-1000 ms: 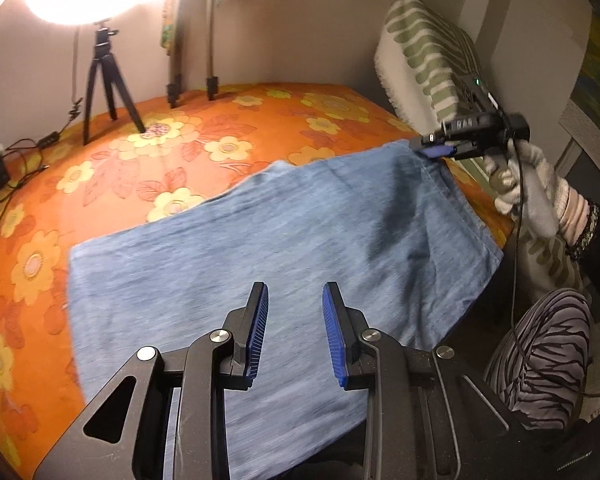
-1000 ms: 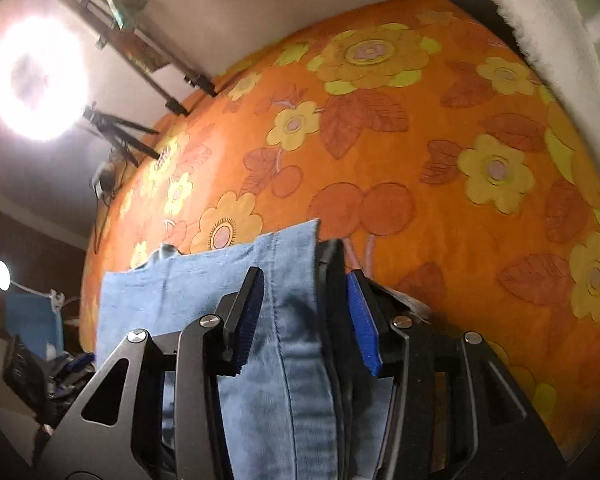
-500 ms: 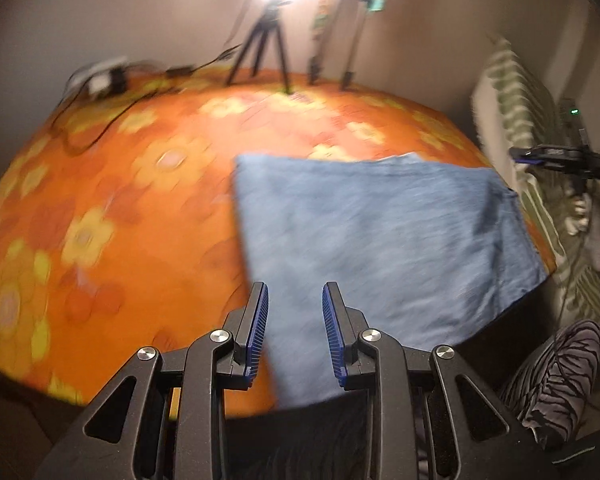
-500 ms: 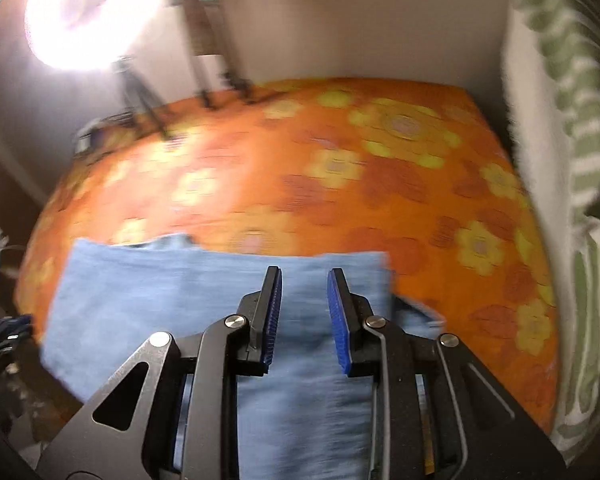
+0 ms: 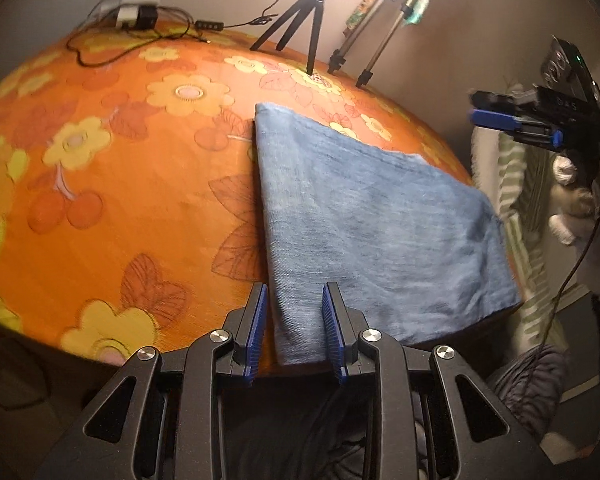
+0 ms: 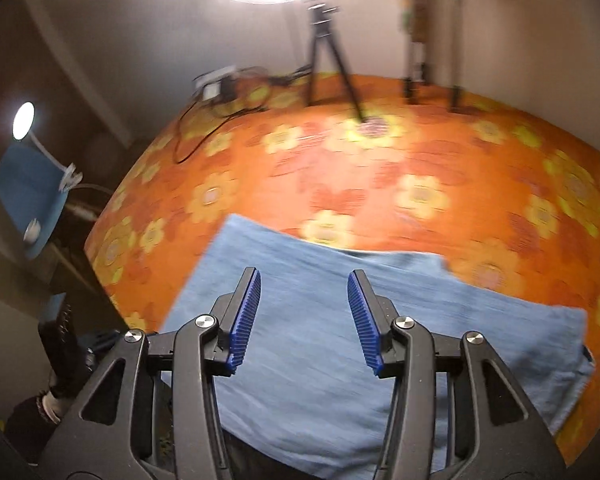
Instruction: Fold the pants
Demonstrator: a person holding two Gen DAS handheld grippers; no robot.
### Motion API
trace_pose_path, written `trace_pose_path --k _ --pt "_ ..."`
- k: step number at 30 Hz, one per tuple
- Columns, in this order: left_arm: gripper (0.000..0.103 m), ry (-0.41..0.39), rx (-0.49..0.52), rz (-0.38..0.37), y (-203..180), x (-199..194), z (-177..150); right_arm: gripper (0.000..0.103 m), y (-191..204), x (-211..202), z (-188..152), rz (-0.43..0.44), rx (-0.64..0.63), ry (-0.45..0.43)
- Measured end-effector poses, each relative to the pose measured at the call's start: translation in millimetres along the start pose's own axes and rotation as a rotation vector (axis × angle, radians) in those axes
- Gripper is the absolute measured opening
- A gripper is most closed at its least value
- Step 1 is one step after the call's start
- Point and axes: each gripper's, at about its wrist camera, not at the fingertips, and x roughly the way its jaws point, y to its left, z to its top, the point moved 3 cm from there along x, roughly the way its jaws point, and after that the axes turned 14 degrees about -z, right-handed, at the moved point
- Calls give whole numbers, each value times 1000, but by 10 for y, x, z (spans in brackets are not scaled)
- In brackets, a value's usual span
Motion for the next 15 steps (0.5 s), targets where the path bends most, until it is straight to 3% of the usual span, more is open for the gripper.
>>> trace_pose_path --k 2,7,15 --pt "38 -13 -20 -8 27 -3 0 49 258 114 67 14 -22 22" --pt "38 -7 -18 -10 34 33 -9 50 880 630 186 48 -36 144" --pt "38 12 21 7 36 65 -27 50 1476 1277 220 -64 -124 255"
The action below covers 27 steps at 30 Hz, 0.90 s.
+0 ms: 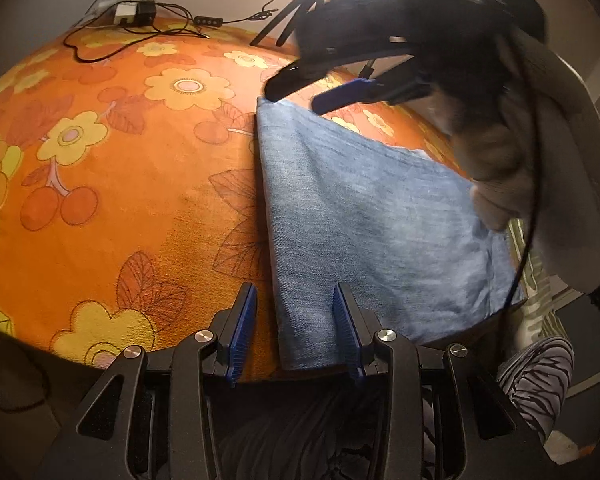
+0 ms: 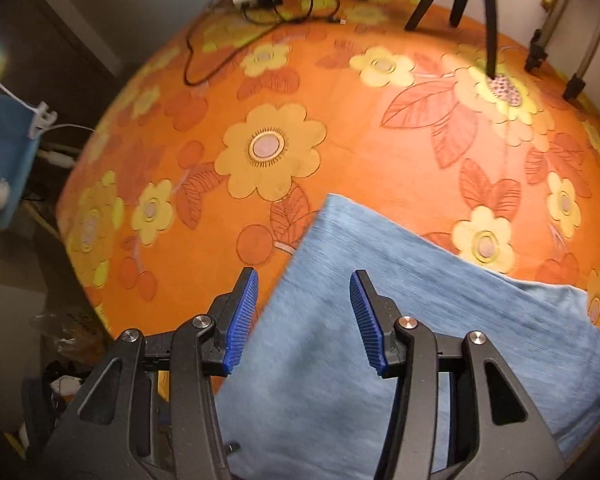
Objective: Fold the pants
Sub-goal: 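Move both open tools to the folded jeans edge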
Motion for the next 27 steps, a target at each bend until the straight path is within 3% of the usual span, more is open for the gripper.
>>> trace_pose_path --k 12,27 --pt "38 0 50 36 -78 -14 -34 50 220 311 92 -159 -70 69" --pt "38 -9 38 4 -58 -68 -29 50 243 481 152 -222 -82 107"
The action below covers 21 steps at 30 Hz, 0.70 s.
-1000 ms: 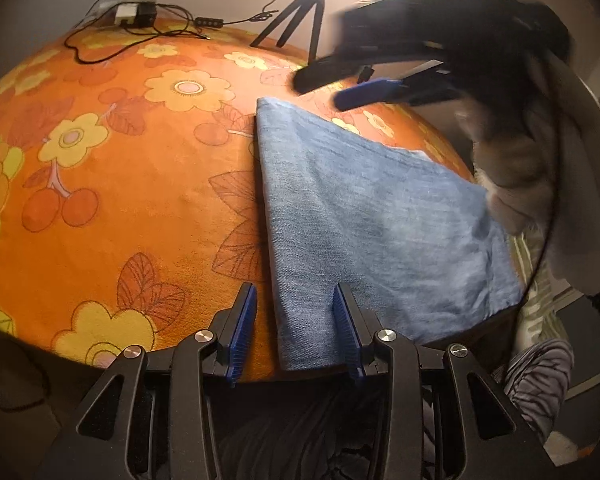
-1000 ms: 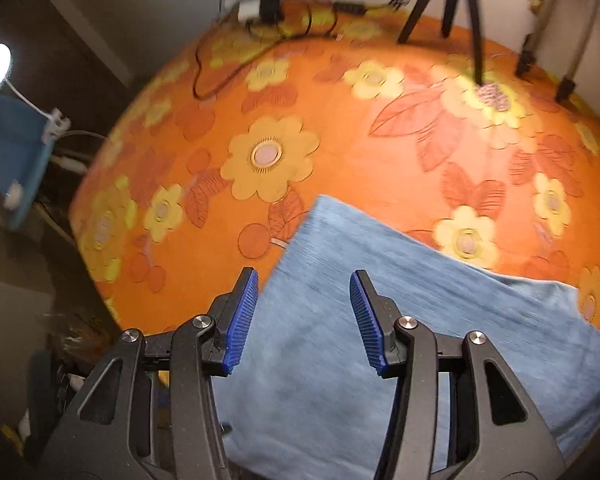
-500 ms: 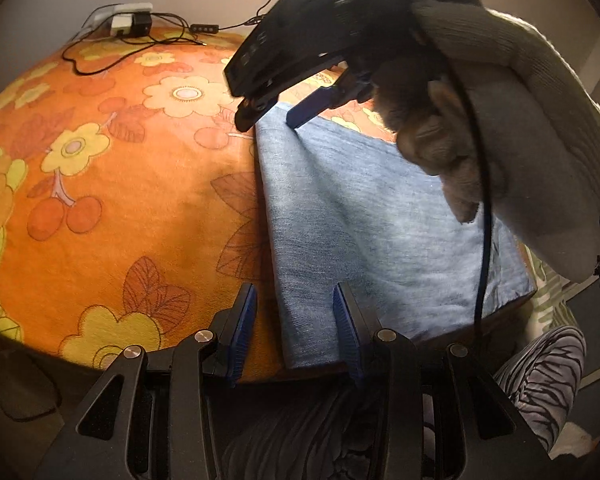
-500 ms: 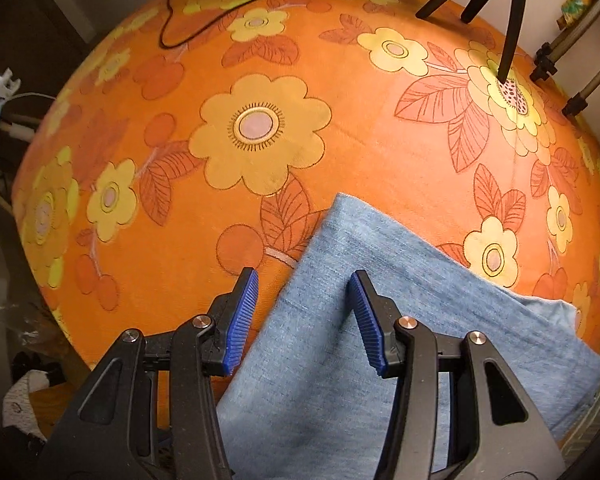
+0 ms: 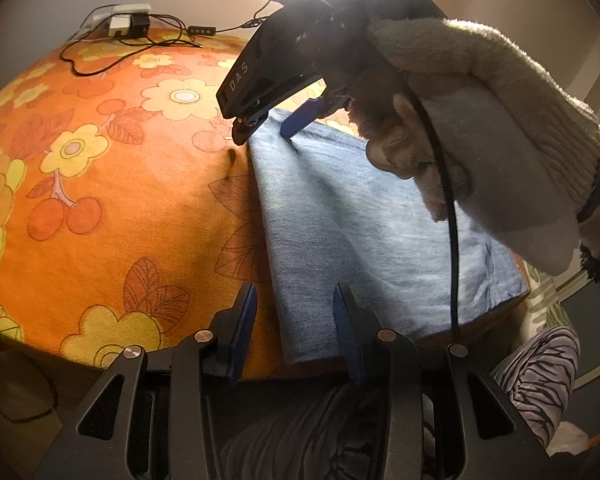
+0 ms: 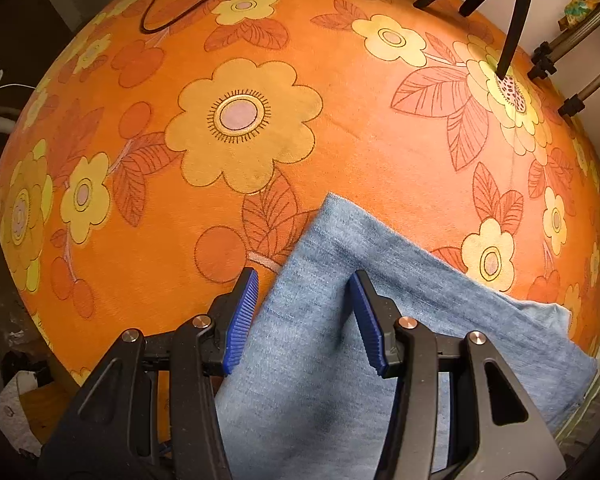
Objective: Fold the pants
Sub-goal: 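Move both open tools to the folded jeans edge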
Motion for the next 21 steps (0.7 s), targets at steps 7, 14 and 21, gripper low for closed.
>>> trace_pose_path --k 7,14,21 --pt "38 2 -24 -30 36 -14 2 50 103 67 50 -41 -31 2" --pt "38 14 -22 -51 -6 51 -18 49 247 13 72 -111 -109 0" --pt "38 8 -28 -48 0 64 2 10 274 -20 35 -80 -116 16"
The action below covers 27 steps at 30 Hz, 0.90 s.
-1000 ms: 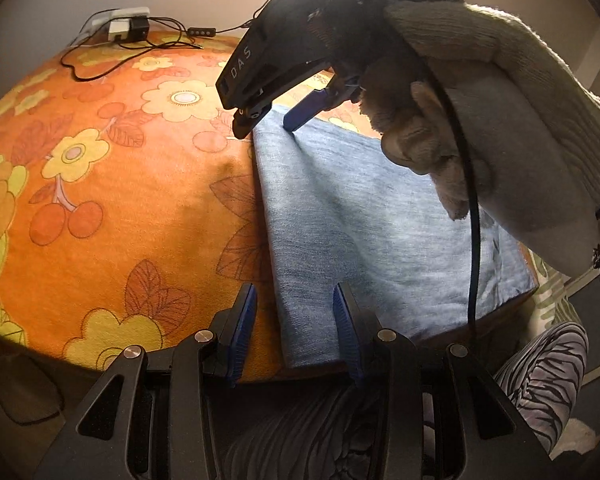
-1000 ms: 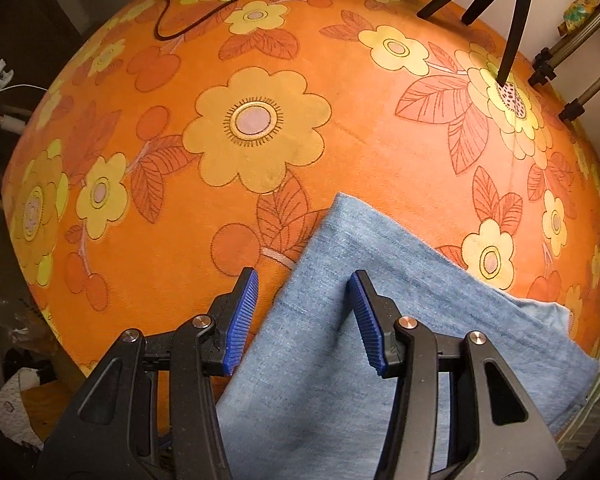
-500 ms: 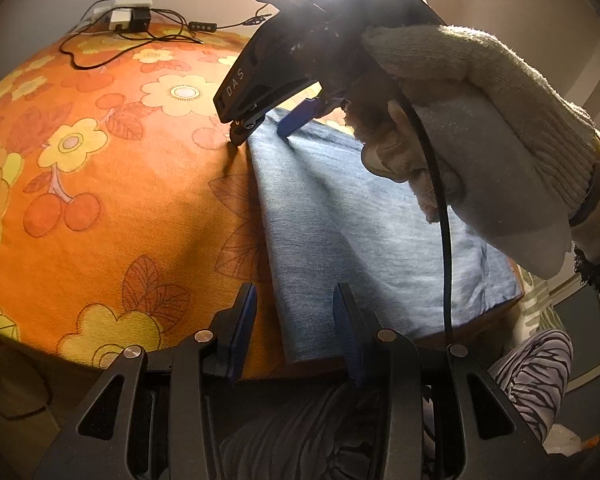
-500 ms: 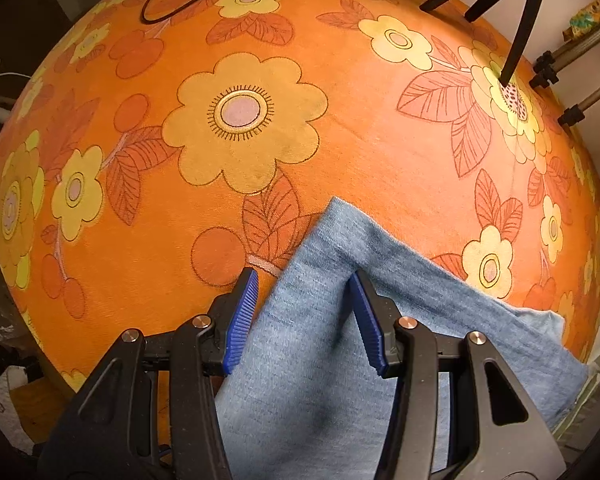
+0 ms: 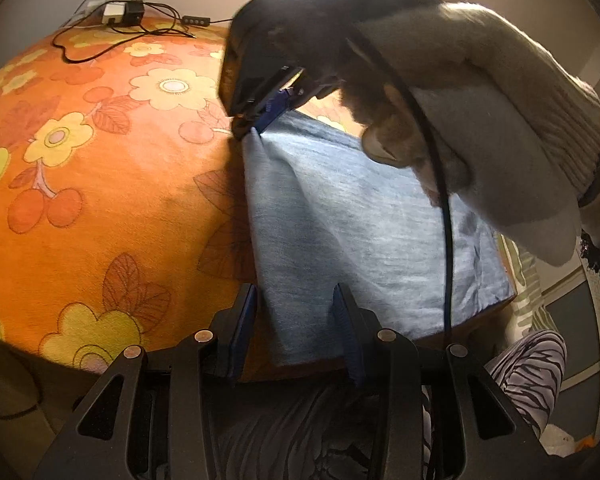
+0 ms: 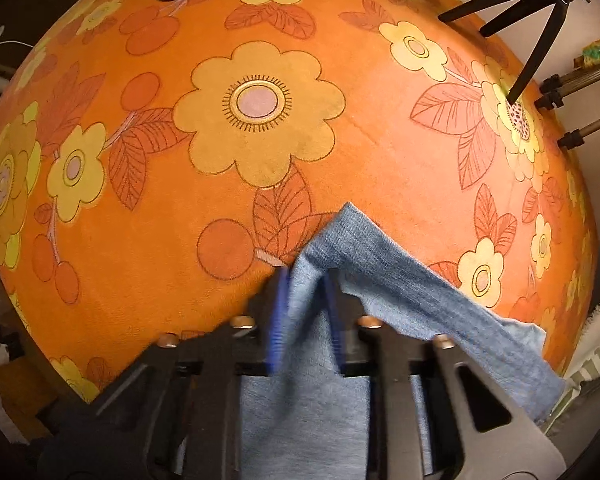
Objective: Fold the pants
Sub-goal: 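Close the right tool on the jeans edge while the left tool grips it too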
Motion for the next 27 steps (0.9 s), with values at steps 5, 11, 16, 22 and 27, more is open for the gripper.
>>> trace_pose_path --k 5,11,16,22,27 --pt "38 -7 -9 4 23 5 70 5 -198 -144 -71 70 52 -45" --pt "46 -19 5 18 -48 129 124 4 -484 -340 -190 151 120 -95" --pt "45 -27 0 4 -67 200 130 4 -686 -422 -287 192 164 -122" --pt "15 -92 26 0 -175 112 154 4 -822 -471 -318 221 209 -145" --pt "13 -136 133 -9 -485 -5 209 4 -930 -613 -345 264 236 -180"
